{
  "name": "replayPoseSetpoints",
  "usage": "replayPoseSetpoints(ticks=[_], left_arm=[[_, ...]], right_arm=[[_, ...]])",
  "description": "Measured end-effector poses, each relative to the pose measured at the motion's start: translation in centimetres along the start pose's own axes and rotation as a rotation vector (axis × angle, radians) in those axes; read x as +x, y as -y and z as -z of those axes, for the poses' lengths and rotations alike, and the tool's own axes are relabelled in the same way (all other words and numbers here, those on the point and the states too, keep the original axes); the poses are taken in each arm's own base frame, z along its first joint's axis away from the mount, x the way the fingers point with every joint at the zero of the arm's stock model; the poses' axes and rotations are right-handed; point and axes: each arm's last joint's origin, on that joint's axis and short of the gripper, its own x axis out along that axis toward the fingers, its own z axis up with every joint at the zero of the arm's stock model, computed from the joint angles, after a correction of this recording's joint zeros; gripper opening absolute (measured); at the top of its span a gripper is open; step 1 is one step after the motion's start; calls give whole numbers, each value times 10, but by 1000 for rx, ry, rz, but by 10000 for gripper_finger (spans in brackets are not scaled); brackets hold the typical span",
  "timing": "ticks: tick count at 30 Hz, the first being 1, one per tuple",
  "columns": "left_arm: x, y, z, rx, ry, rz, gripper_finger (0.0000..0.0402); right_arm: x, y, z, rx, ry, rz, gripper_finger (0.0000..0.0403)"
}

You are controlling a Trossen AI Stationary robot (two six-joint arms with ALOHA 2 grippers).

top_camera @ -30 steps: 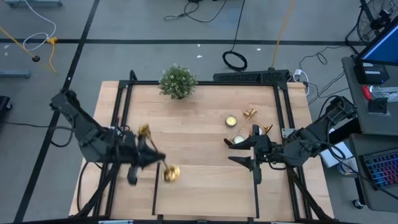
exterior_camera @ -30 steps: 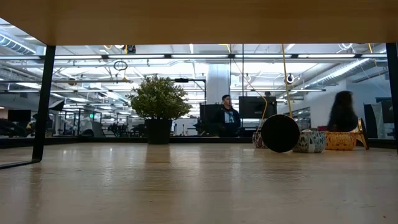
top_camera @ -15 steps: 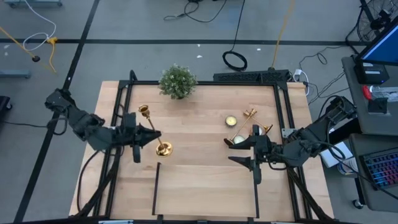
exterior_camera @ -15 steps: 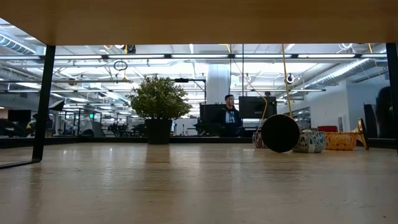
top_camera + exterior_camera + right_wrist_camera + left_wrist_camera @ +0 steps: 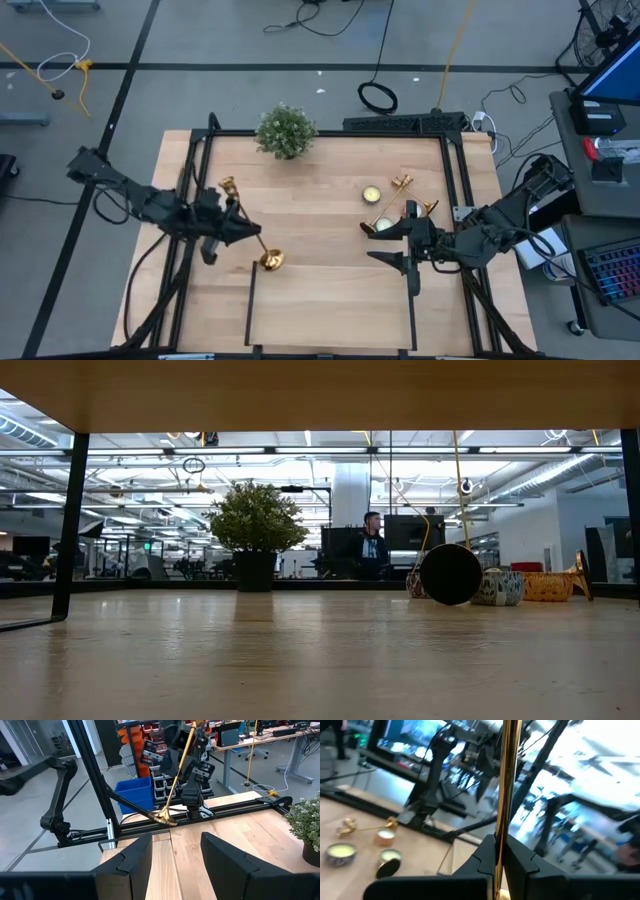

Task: Pick & Place candle stick holders
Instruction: Put the left gold candle holder on the shelf

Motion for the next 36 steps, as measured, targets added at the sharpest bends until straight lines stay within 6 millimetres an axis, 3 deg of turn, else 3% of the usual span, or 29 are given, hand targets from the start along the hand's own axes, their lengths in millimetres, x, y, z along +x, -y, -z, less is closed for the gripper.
replayPoseSetpoints(ticks=[4, 10, 19, 24, 31, 36], left_arm=[[-19, -18, 4, -73, 85, -24, 15], [-29, -24, 2, -99, 171, -356, 15], [-9, -5, -4, 45, 23, -727, 15], [0, 1, 2, 37, 127, -876, 15], [11, 4, 27, -37, 153, -898, 15], [19, 25, 36, -25, 97, -799, 15]], right_arm=[[1, 2, -1, 1, 2, 7, 164], [3, 4, -1, 0, -2, 20, 164], [6, 6, 7, 25, -18, 31, 164], [10, 7, 19, 64, -31, 38, 164], [13, 6, 21, 56, 6, 25, 164], [13, 4, 13, 23, 75, 1, 164]])
